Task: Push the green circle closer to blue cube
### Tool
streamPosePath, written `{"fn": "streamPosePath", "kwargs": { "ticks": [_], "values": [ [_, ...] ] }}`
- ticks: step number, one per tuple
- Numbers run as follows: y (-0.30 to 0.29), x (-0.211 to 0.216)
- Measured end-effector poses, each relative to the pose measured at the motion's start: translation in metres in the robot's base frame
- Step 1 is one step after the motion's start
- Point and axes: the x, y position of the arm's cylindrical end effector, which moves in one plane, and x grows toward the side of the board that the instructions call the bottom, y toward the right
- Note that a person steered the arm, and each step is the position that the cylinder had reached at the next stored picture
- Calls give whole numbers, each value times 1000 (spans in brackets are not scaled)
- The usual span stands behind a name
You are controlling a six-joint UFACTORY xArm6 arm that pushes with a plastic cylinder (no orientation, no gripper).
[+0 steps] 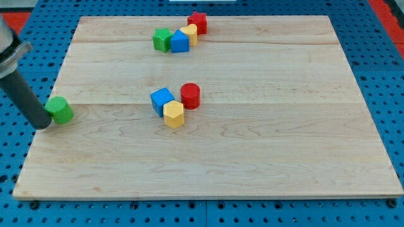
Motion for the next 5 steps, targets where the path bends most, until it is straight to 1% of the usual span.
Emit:
{"fn": "streamPosePath", "kwargs": {
  "ticks": [1,2,3,5],
  "values": [
    [-25,-10],
    [57,-11],
    [117,-14],
    [38,-41]
  ]
}}
